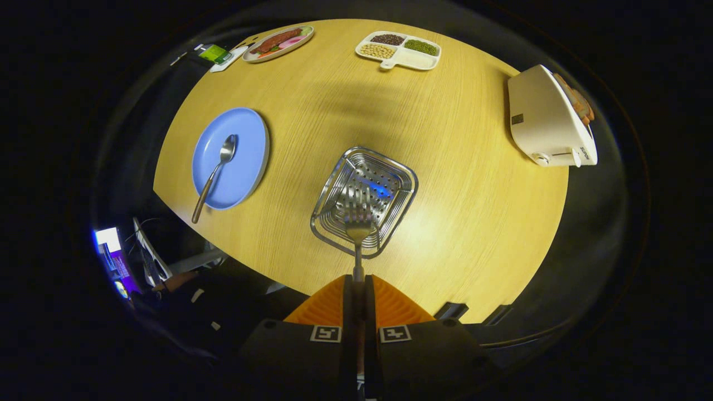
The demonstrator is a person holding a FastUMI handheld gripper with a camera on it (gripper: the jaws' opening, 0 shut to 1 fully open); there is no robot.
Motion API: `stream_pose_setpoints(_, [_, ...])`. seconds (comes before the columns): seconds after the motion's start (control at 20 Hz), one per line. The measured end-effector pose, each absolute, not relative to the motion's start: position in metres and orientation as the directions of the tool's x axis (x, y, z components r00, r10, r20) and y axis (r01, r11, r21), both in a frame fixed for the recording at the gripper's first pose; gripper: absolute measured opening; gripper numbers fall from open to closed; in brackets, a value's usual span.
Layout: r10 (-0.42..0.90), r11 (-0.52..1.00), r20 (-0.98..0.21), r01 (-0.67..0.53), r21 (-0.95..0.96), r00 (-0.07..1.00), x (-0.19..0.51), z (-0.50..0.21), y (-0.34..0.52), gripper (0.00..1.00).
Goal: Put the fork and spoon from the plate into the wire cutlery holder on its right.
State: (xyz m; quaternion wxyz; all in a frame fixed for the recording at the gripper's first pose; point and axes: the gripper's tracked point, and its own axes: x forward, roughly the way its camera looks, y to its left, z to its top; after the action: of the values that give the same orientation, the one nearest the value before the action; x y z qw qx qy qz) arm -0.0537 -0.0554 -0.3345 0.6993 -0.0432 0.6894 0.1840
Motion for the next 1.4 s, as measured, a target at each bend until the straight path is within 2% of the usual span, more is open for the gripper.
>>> stream_pose_setpoints(0.3, [0.168, 0.934, -0.984, -0.311, 0.176, -0.052, -0.045, -0.349, -0.053, 0.12])
stream_pose_setpoints(0.5, [0.176, 0.948, -0.984, -0.265, 0.174, -0.019, -0.038, -0.349, -0.055, 0.15])
stream_pose_setpoints(0.7, [0.212, 0.954, -0.975, -0.229, 0.191, 0.067, -0.026, -0.342, -0.051, 0.2])
stream_pose_setpoints(0.9, [0.236, 0.963, -0.95, -0.183, 0.2, 0.205, -0.007, -0.325, -0.048, 0.2])
stream_pose_setpoints(0.95, [0.237, 0.965, -0.941, -0.165, 0.202, 0.239, -0.005, -0.32, -0.047, 0.22])
stream_pose_setpoints(1.0, [0.239, 0.967, -0.933, -0.148, 0.205, 0.27, -0.003, -0.312, -0.045, 0.31])
stream_pose_setpoints(1.2, [0.295, 0.955, -0.892, -0.136, 0.264, 0.342, -0.005, -0.277, -0.02, 0.54])
stream_pose_setpoints(1.3, [0.345, 0.938, -0.871, -0.152, 0.31, 0.351, -0.011, -0.261, 0.006, 0.6])
stream_pose_setpoints(1.4, [0.408, 0.913, -0.842, -0.174, 0.37, 0.353, -0.016, -0.248, 0.04, 0.6])
